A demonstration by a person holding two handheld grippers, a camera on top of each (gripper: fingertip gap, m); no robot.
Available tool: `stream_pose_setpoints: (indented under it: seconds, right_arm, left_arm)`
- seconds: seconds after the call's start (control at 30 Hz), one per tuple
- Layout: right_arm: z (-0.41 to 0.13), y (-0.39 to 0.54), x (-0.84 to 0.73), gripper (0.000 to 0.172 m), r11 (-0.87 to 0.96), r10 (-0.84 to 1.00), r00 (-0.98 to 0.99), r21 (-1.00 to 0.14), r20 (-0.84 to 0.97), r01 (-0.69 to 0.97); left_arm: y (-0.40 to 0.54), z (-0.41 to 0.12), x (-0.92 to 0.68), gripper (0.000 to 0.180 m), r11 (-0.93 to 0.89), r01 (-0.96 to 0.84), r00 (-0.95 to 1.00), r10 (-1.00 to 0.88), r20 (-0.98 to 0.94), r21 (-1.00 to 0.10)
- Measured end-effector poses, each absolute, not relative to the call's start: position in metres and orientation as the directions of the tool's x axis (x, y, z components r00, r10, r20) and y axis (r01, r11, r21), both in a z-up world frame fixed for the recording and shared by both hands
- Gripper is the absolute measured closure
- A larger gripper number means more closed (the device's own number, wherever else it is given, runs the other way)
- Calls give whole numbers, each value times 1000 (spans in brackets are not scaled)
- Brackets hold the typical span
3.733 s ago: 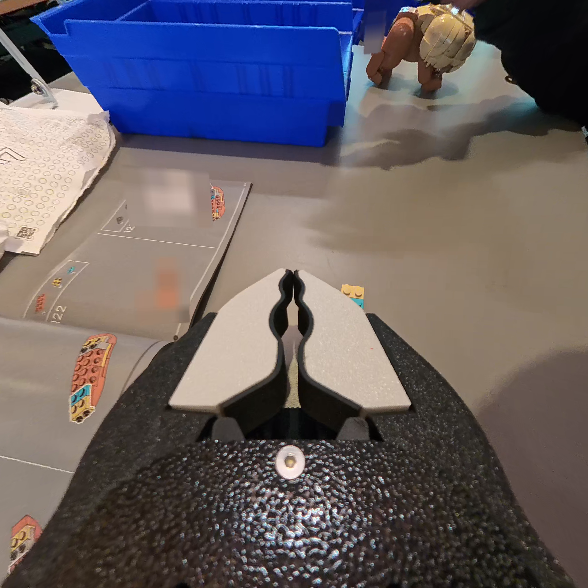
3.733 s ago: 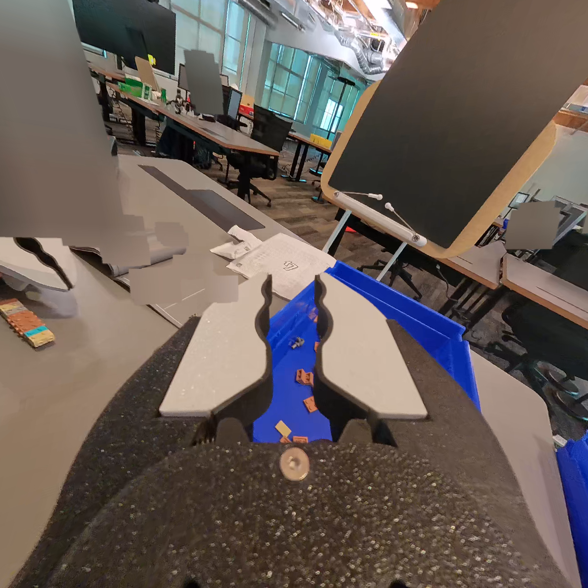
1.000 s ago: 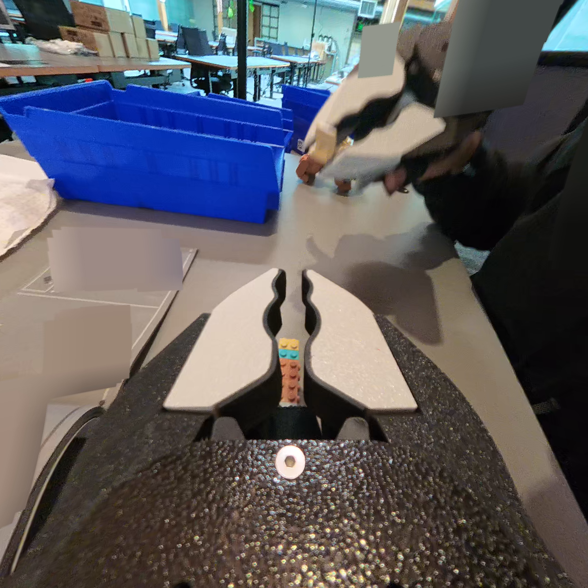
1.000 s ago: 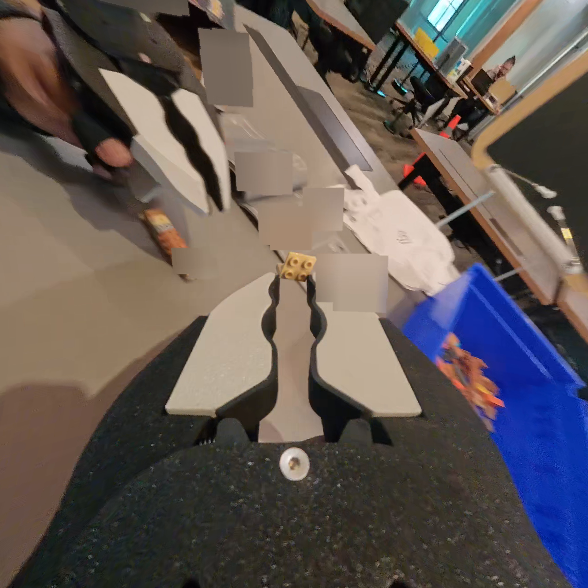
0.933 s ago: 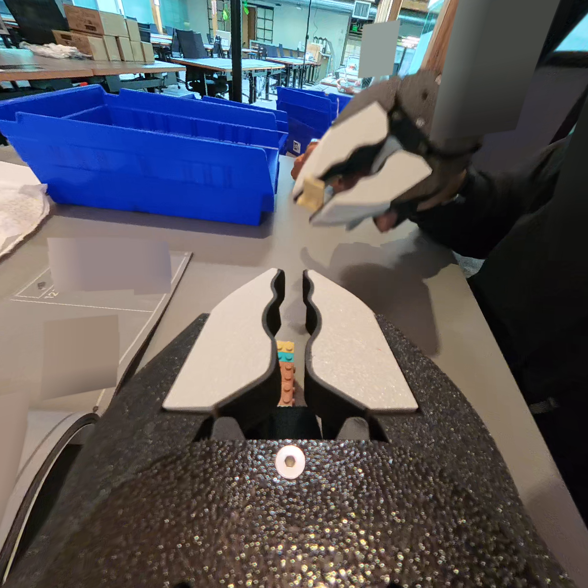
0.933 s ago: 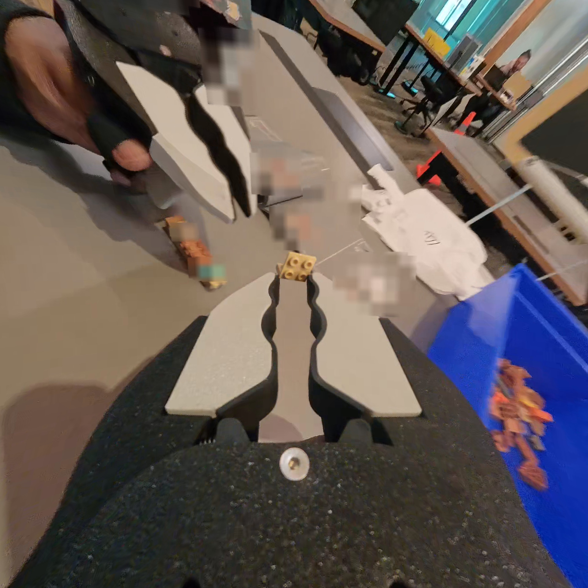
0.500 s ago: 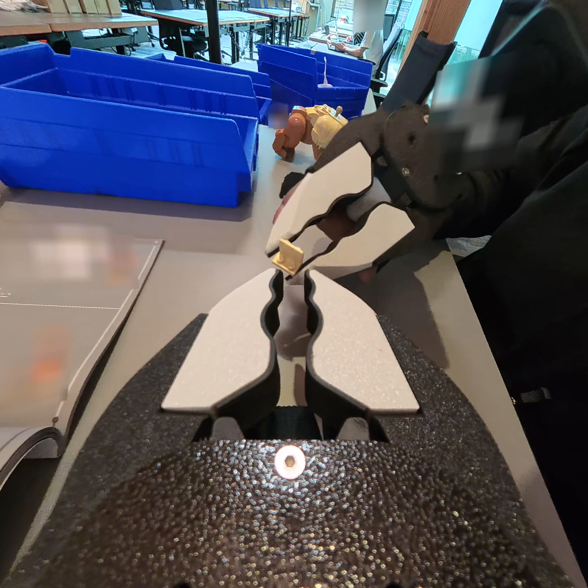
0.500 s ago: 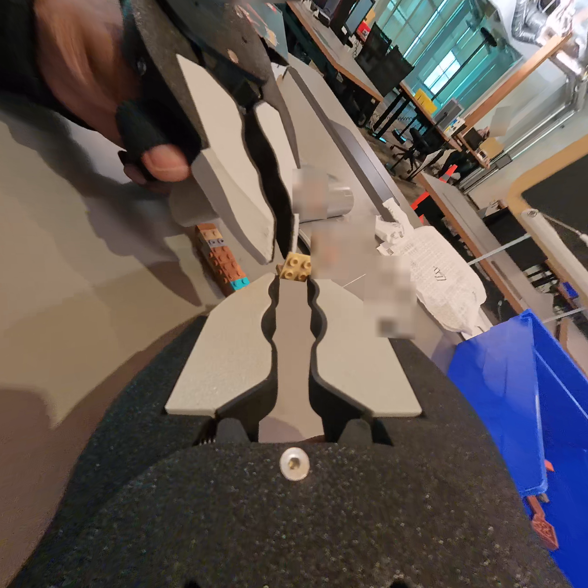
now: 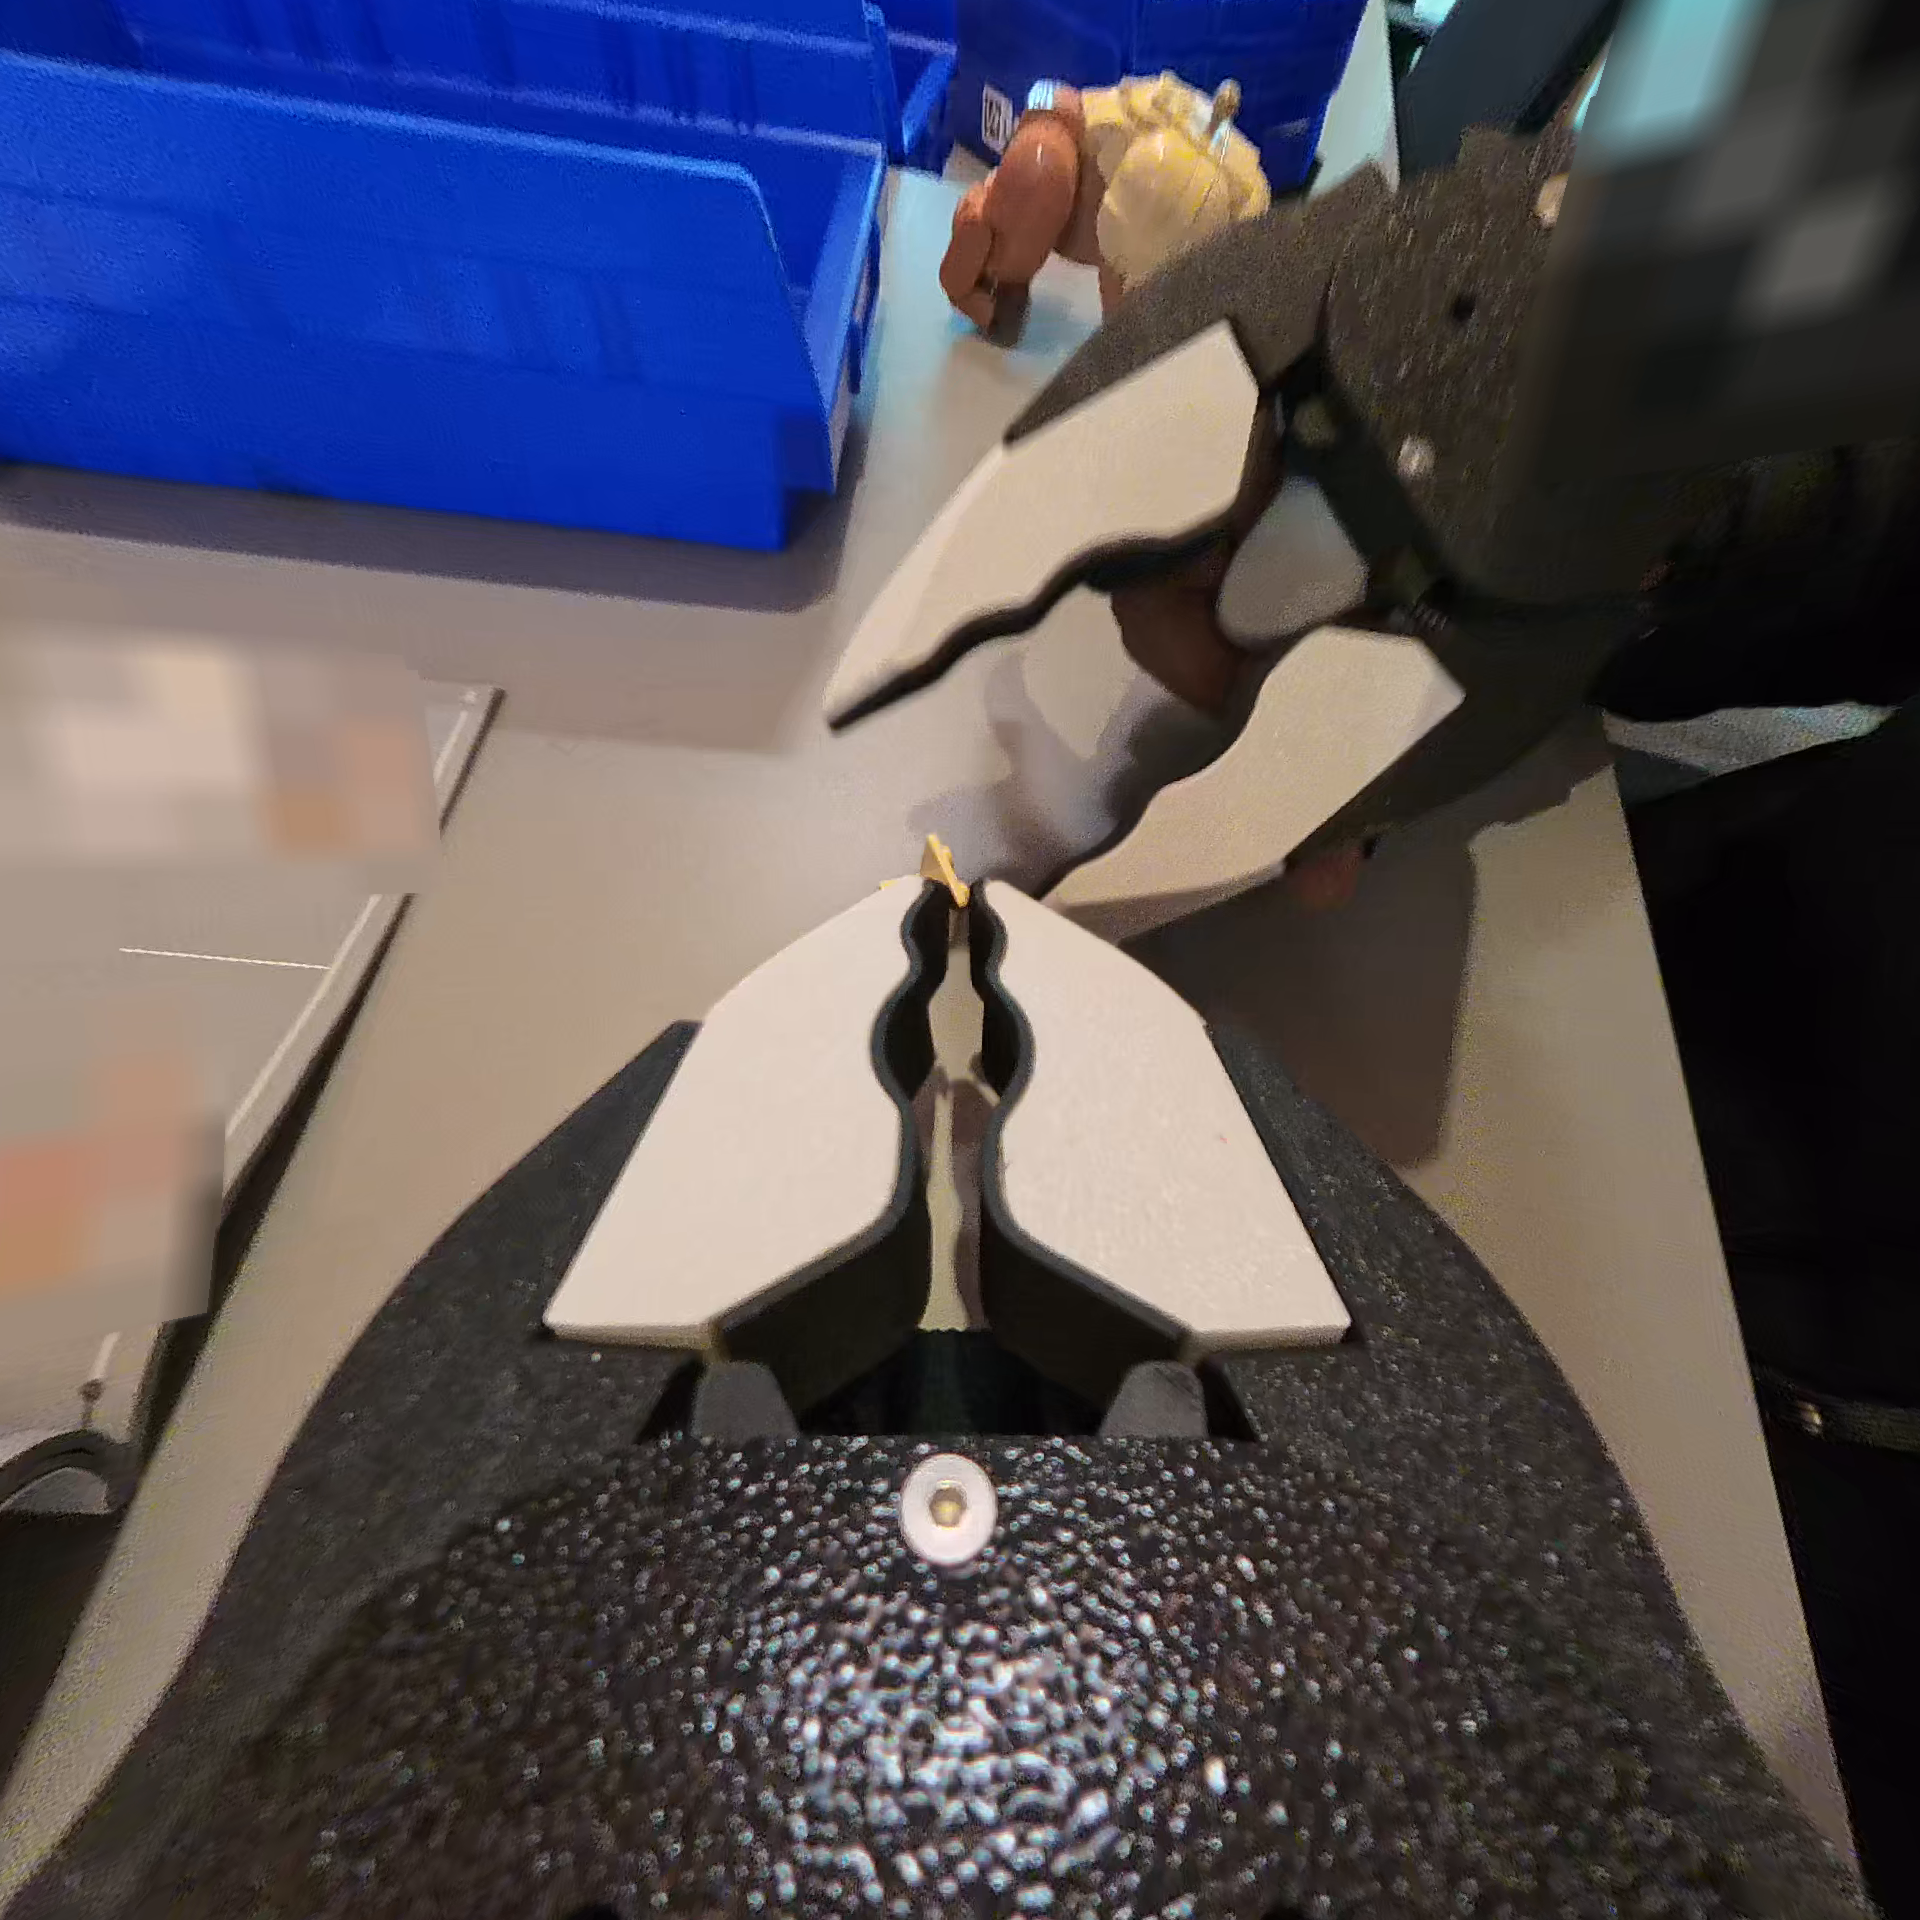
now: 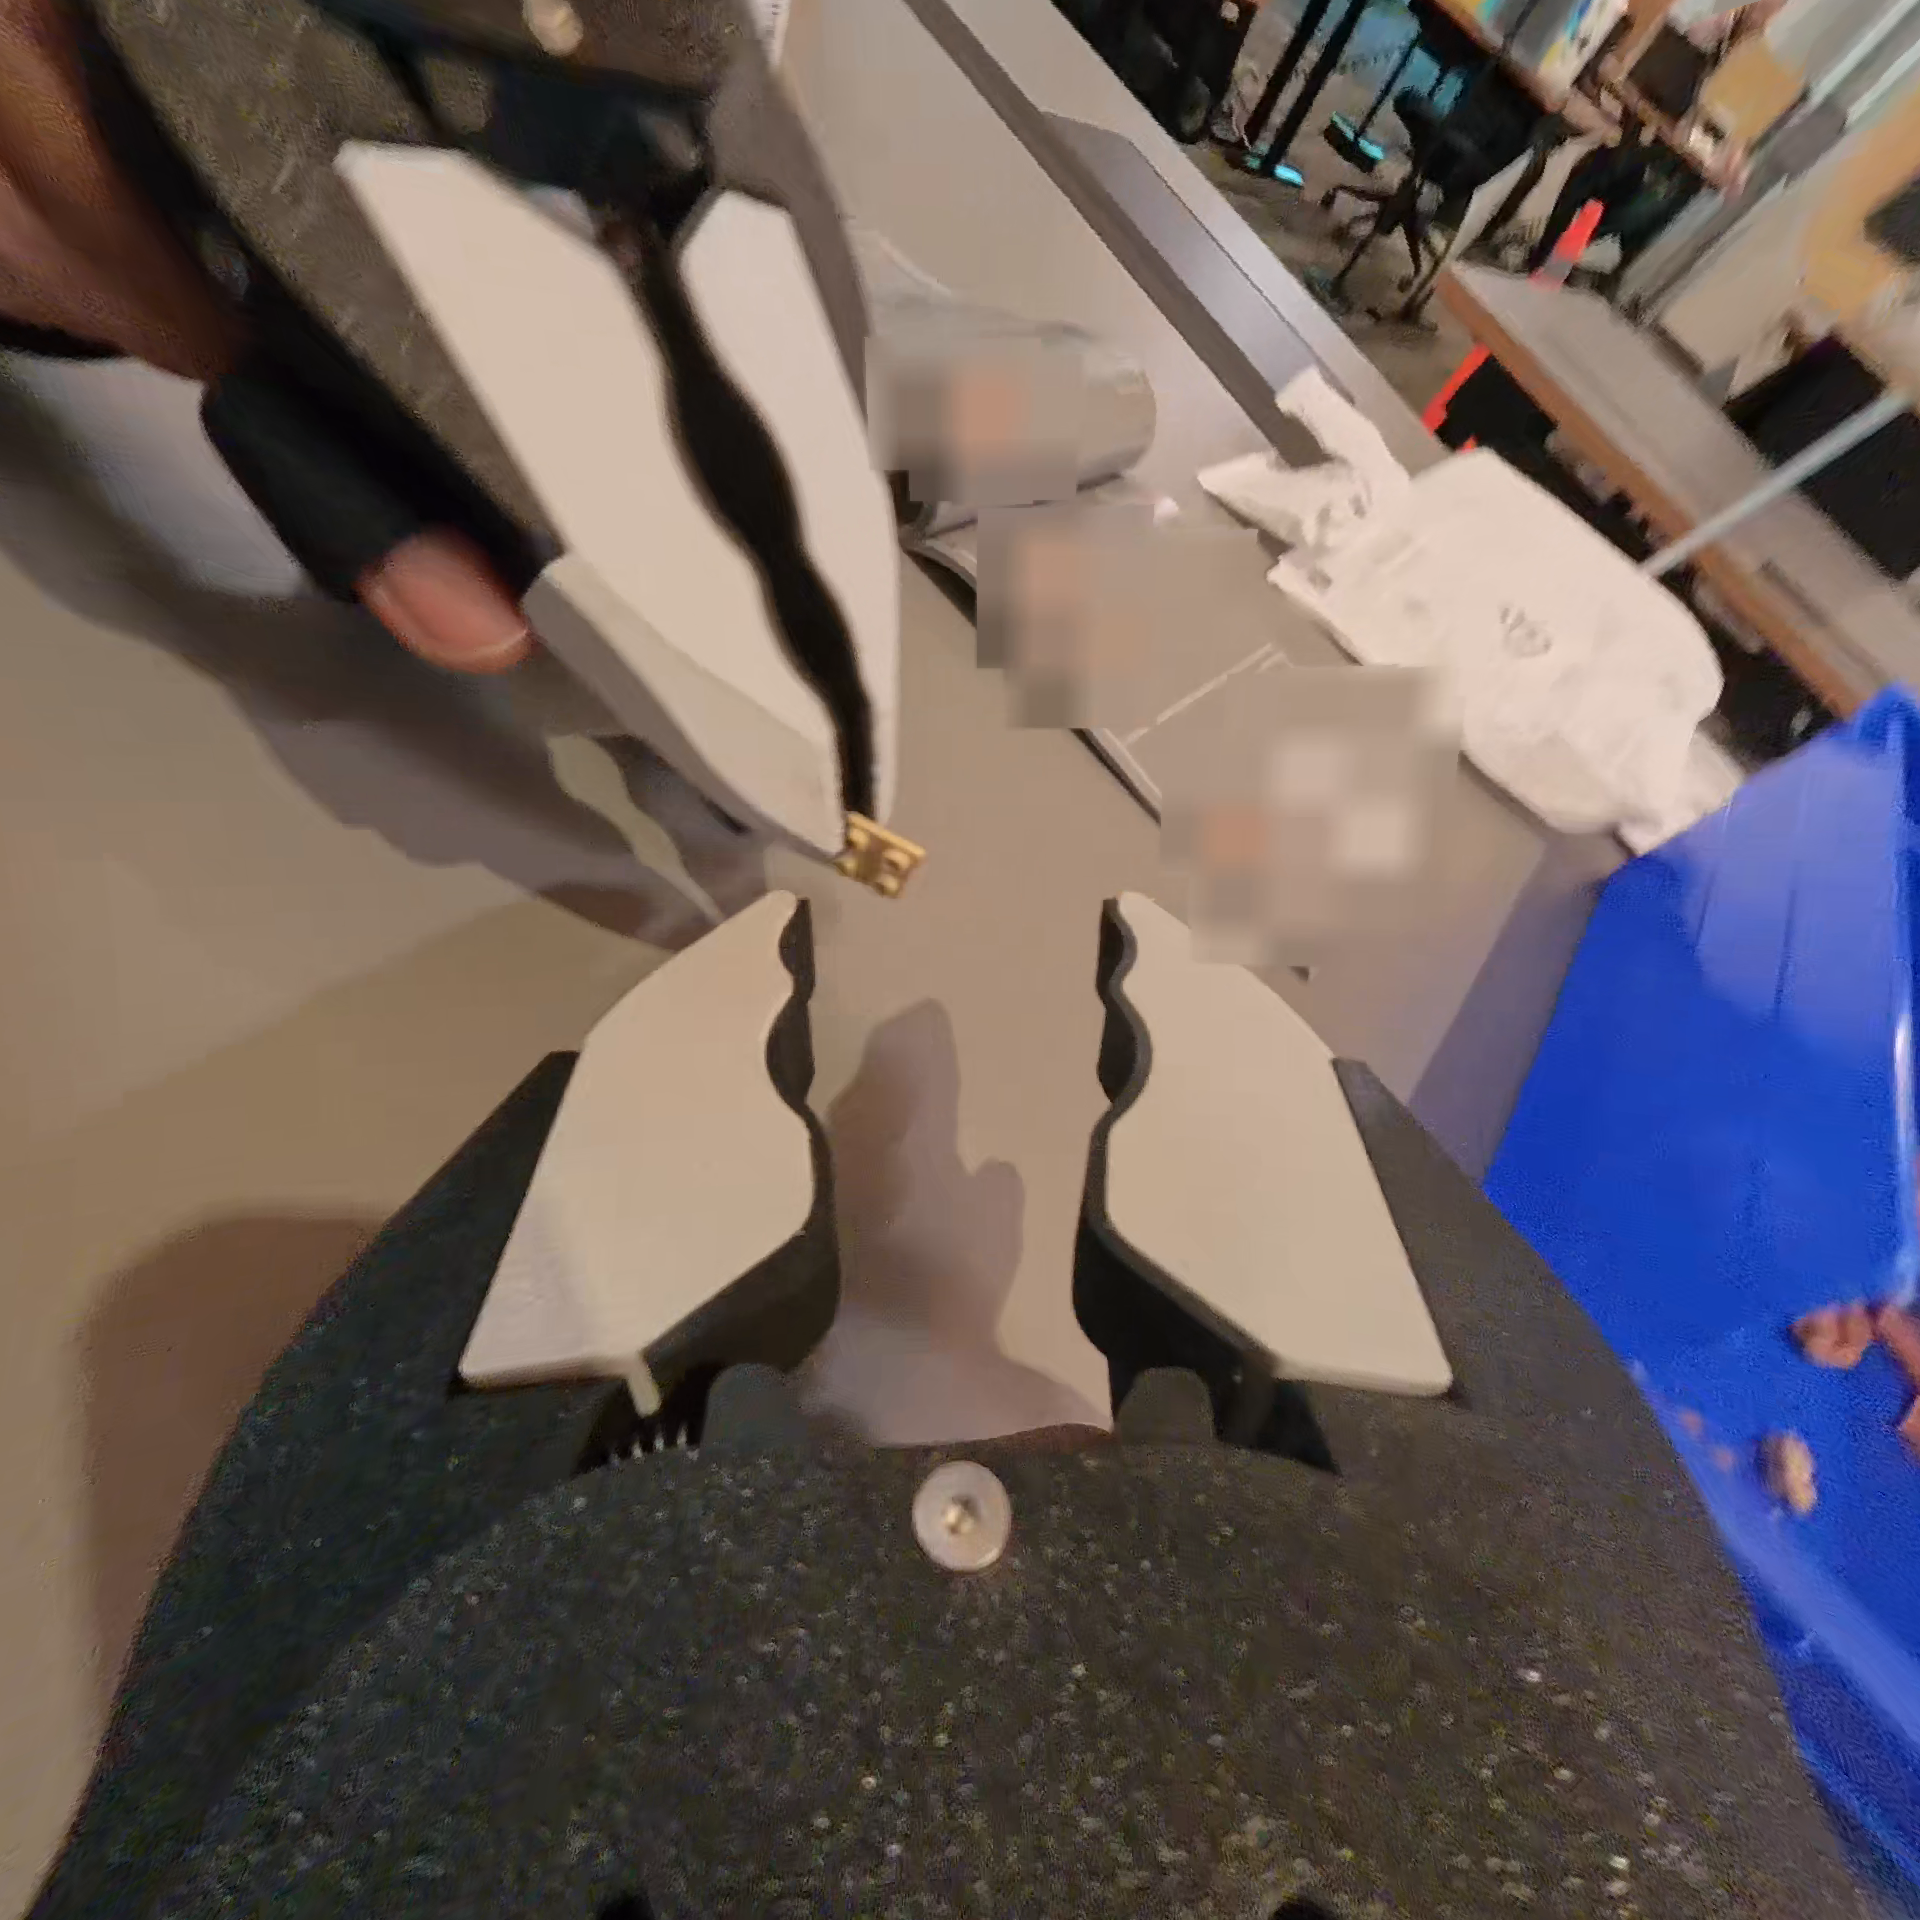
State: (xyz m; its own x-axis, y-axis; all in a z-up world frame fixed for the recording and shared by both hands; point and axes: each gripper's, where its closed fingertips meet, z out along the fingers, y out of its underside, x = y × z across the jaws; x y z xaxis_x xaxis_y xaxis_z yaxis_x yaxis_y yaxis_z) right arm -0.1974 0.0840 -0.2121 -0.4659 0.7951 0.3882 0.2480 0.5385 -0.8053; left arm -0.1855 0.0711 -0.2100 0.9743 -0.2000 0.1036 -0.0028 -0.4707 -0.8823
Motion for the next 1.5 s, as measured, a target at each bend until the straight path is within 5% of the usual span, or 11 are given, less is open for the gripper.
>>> stream_pose_setpoints:
  seconds: [0.2, 0.37, 0.47, 0.6, 0.7, 1.03, 1.5]
  right_arm:
    - [-194, 103, -177, 106, 220, 901, -424, -936, 89, 273]
    - [-136, 102, -167, 108, -153, 868, -466, -985, -173, 80]
    - [-89, 112, -156, 109, -458, 767, -537, -886, -352, -75]
    - [-51, 135, -135, 113, -804, 509, -695, -570, -508, -172]
    - [-50, 131, -128, 112, -836, 460, -736, -522, -496, -171]
    - [-35, 99, -94, 109, -856, 392, -848, -479, -357, -194]
    - [-5, 51, -58, 91, -717, 345, -930, -676, -129, -172]
  left_arm:
    - [76, -247, -170, 176, -662, -60, 977, -194, 93, -747]
    - [75, -245, -170, 163, -677, -108, 984, -177, 19, -728]
    - [74, -229, -170, 152, -637, -135, 985, -171, -32, -759]
    - [76, -179, -118, 150, -356, -297, 911, -383, -152, -886]
    - [76, -160, -81, 149, -175, -398, 830, -485, -273, -900]
    - [75, -183, -40, 145, -111, -409, 730, -635, -252, -906]
    - [61, -170, -21, 157, -269, -5, 636, -744, 204, -963]
